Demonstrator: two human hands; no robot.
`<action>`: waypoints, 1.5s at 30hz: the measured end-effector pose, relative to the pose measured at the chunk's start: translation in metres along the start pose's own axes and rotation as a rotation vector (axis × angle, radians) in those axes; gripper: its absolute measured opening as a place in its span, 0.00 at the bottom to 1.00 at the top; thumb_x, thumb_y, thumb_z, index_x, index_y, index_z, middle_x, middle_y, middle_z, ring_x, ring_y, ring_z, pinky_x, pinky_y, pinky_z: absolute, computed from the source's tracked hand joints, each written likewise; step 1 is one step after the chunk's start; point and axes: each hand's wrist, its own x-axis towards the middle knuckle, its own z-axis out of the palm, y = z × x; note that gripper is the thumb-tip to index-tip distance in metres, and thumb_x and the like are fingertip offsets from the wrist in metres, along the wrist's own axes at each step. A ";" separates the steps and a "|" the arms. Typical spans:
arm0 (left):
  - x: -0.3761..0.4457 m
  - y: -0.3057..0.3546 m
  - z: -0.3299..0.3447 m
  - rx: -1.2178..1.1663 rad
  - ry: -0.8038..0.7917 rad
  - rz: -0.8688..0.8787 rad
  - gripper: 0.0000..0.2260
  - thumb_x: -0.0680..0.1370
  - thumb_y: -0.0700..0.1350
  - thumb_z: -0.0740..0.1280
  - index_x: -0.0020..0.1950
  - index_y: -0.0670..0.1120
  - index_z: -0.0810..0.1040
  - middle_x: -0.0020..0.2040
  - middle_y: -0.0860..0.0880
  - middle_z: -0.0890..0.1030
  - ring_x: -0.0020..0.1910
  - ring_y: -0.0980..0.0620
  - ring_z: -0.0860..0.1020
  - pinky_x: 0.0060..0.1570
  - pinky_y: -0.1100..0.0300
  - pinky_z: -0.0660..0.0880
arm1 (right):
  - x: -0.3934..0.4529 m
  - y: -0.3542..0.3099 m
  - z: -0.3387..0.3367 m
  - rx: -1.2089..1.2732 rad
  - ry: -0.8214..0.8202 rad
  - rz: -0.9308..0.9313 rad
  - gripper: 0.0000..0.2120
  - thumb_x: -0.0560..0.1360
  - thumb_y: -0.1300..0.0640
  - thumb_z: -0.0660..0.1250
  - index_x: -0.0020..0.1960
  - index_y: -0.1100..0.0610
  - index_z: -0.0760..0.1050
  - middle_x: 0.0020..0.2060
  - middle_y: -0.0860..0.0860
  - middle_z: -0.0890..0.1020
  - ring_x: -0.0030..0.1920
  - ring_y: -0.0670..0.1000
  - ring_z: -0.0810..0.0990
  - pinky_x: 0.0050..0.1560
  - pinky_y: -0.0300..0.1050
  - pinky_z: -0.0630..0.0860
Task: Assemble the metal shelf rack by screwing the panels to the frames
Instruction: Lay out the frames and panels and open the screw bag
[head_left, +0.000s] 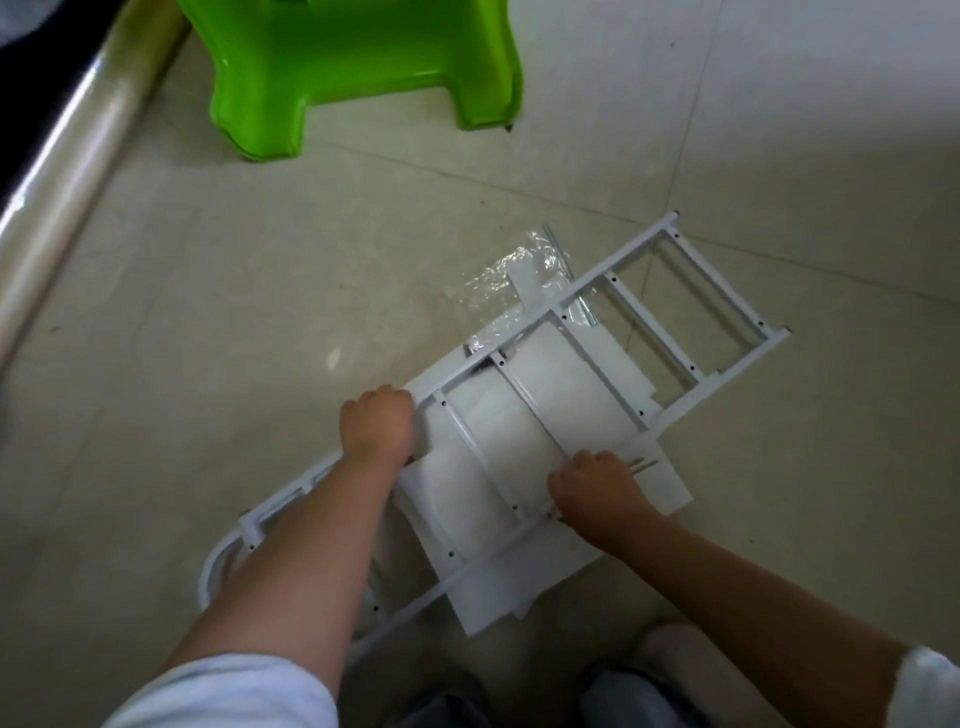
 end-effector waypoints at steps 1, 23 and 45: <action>0.003 0.005 -0.003 -0.004 0.022 0.012 0.14 0.77 0.38 0.58 0.61 0.45 0.73 0.60 0.46 0.74 0.60 0.45 0.74 0.57 0.56 0.69 | -0.004 -0.001 0.004 0.049 -0.051 0.011 0.10 0.78 0.58 0.58 0.57 0.61 0.71 0.53 0.59 0.78 0.54 0.55 0.76 0.53 0.46 0.69; -0.013 0.022 -0.017 -0.069 -0.022 0.089 0.24 0.80 0.46 0.56 0.74 0.41 0.56 0.75 0.44 0.56 0.74 0.47 0.55 0.69 0.51 0.59 | 0.046 -0.002 -0.001 0.114 0.247 0.136 0.22 0.43 0.45 0.78 0.26 0.59 0.76 0.17 0.49 0.71 0.17 0.46 0.71 0.21 0.31 0.63; -0.019 0.077 -0.204 0.003 0.092 -0.079 0.15 0.78 0.43 0.58 0.64 0.44 0.72 0.63 0.44 0.73 0.62 0.44 0.71 0.57 0.55 0.68 | -0.013 0.113 -0.102 0.158 0.174 0.237 0.12 0.79 0.59 0.54 0.60 0.60 0.69 0.57 0.57 0.77 0.55 0.57 0.77 0.50 0.47 0.72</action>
